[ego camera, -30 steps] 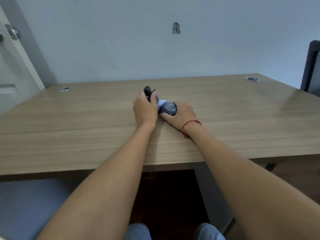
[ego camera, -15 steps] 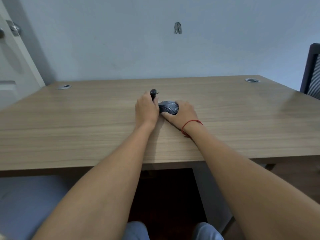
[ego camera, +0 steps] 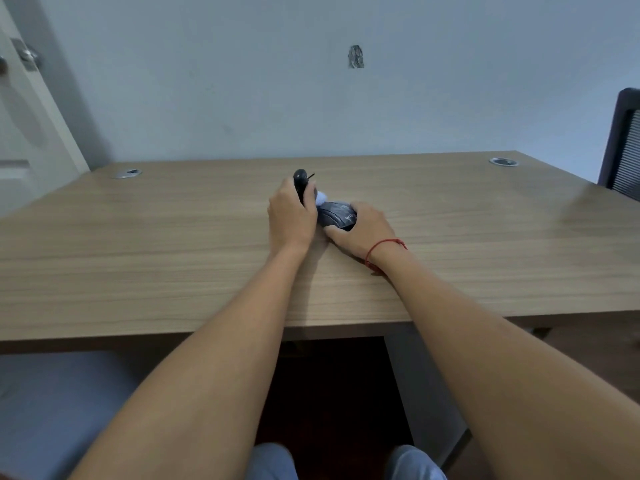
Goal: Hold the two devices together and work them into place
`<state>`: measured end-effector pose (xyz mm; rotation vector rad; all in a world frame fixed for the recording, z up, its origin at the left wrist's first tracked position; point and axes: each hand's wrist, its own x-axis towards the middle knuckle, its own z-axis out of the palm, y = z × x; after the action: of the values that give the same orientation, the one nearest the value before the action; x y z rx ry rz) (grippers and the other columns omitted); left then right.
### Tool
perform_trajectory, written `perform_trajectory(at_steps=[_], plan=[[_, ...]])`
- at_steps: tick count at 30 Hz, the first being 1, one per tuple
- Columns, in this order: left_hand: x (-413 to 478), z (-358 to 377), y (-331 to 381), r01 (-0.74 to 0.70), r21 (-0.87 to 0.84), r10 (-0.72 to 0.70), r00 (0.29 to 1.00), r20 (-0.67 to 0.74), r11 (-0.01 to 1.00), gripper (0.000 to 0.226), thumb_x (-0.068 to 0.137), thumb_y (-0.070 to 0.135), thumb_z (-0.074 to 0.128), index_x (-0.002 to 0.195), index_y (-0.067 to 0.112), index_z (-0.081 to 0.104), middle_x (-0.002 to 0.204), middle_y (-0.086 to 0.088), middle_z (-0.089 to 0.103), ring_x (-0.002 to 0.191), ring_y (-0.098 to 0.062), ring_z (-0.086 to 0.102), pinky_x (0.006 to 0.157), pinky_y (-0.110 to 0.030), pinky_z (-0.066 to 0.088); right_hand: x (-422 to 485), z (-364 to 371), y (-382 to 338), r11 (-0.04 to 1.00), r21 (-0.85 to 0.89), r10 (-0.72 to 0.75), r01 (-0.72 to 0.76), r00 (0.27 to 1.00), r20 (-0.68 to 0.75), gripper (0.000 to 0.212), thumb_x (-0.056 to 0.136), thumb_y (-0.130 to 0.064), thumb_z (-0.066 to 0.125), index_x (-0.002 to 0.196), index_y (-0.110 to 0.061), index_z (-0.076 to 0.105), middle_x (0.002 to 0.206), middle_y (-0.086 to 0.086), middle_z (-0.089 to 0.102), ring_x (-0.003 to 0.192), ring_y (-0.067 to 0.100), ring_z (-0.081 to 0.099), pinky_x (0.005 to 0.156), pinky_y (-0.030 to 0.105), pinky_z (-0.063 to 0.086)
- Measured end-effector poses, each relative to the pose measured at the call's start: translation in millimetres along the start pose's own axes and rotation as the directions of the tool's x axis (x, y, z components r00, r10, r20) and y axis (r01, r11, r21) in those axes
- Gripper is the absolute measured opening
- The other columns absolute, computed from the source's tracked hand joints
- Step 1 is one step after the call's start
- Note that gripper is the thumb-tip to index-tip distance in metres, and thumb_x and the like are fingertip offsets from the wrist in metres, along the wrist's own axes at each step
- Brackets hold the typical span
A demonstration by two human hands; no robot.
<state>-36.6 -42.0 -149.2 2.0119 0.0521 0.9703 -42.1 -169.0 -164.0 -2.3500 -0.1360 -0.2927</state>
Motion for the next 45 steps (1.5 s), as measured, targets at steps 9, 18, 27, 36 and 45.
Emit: perform_trajectory(at_steps=[9, 18, 27, 36, 45], plan=[[2.4, 2.8, -9.2, 0.051, 0.147, -0.059, 0.997, 0.049, 0.988, 0.029, 0.094, 0.027, 0.053, 0.094, -0.002, 0.058, 0.098, -0.023, 0.066, 0.094, -0.040, 0.059, 0.069, -0.034, 0.033, 1.5, 2.3, -3.1, 0.999, -0.039, 0.015, -0.016, 0.999, -0.031, 0.053, 0.077, -0.049, 0.070, 0.121, -0.020, 0.063, 0.116, 0.005, 0.070, 0.108, 0.028, 0.065, 0.087, 0.035, 0.052], [-0.9, 2.6, -1.1, -0.019, -0.047, 0.023, 0.996, 0.083, 0.999, 0.027, 0.092, 0.028, 0.056, 0.088, 0.002, 0.060, 0.088, -0.016, 0.069, 0.084, -0.032, 0.063, 0.071, -0.037, 0.047, 0.6, 0.7, -4.2, 0.993, -0.110, 0.034, -0.038, 0.999, -0.040, 0.051, 0.076, -0.053, 0.068, 0.114, -0.019, 0.064, 0.107, 0.004, 0.071, 0.100, 0.027, 0.066, 0.075, 0.031, 0.046], [-2.0, 0.5, 1.7, -0.096, -0.107, 0.099, 0.995, 0.023, 0.990, 0.028, 0.094, 0.027, 0.056, 0.087, 0.000, 0.057, 0.081, -0.014, 0.066, 0.077, -0.031, 0.061, 0.064, -0.030, 0.041, -4.1, -2.0, -7.5, 0.995, -0.084, 0.050, -0.051, 0.999, -0.019, 0.045, 0.078, -0.047, 0.069, 0.113, -0.019, 0.065, 0.102, 0.001, 0.069, 0.099, 0.026, 0.066, 0.074, 0.030, 0.045], [3.3, 3.0, -8.4, 0.032, 0.062, -0.036, 0.997, 0.061, 0.998, 0.029, 0.094, 0.026, 0.054, 0.089, -0.002, 0.058, 0.092, -0.022, 0.067, 0.088, -0.037, 0.059, 0.065, -0.029, 0.031, -6.4, -4.3, -9.8, 0.997, -0.037, 0.062, -0.062, 0.998, -0.009, 0.045, 0.076, -0.044, 0.067, 0.114, -0.020, 0.065, 0.107, 0.003, 0.071, 0.099, 0.026, 0.067, 0.086, 0.038, 0.055], [1.5, 3.3, -6.8, 0.010, 0.086, -0.014, 0.998, 0.056, 0.996, 0.025, 0.094, 0.024, 0.052, 0.096, 0.000, 0.057, 0.098, -0.020, 0.066, 0.093, -0.037, 0.059, 0.067, -0.030, 0.034, -3.2, -0.5, -8.8, 0.986, -0.162, 0.027, -0.028, 1.000, -0.008, 0.064, 0.077, -0.063, 0.064, 0.125, -0.021, 0.060, 0.124, 0.008, 0.059, 0.121, 0.028, 0.051, 0.098, 0.040, 0.046]])
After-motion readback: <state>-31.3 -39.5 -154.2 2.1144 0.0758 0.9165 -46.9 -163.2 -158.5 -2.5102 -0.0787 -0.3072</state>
